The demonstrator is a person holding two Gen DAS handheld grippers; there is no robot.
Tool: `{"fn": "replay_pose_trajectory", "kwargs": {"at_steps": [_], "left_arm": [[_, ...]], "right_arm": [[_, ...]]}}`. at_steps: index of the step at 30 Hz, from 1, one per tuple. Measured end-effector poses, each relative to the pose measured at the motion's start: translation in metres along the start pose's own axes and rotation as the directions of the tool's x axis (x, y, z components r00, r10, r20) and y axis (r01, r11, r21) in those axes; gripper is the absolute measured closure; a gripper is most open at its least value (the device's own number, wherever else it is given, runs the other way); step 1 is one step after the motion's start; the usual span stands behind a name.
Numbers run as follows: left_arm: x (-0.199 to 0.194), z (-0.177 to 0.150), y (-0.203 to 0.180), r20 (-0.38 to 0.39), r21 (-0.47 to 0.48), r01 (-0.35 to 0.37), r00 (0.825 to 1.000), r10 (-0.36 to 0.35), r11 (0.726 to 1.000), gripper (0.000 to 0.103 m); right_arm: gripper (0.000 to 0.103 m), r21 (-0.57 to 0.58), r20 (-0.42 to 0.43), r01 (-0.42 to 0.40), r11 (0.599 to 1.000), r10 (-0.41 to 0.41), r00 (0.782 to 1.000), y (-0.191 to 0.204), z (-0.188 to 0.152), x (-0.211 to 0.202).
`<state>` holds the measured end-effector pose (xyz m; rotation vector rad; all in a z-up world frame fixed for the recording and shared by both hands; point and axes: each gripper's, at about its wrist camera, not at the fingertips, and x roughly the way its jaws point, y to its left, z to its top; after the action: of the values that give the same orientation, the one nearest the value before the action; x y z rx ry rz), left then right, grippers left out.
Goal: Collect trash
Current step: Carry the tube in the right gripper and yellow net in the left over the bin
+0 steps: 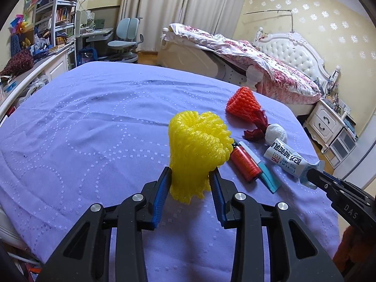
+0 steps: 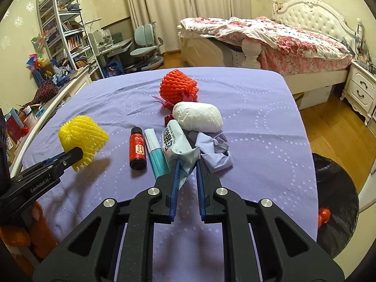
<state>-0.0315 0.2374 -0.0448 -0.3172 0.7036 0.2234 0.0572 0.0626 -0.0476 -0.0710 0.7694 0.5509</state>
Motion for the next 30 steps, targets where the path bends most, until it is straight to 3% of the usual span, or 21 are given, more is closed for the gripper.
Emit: {"fn": "replay_pose_trajectory", "kwargs": {"at_steps": [19,30], "left_arm": [[-0.023,-0.004,-0.069,0.022,0.097,0.124,0.992,-0.127,0.988,0.067],[-0.018,-0.008,-0.151,-0.01,0.215,0.254,0.966,-0.258,0.943,0.067]], "right_arm": [[0.089,0.123,0.123,0.075,0.99,-0.09,0.988,-0.053,-0.017,-0.073],[0.09,0.233,0.166,0.191,0.953,-0.233,0.958,-0.113,-0.039,-0.112]]}}
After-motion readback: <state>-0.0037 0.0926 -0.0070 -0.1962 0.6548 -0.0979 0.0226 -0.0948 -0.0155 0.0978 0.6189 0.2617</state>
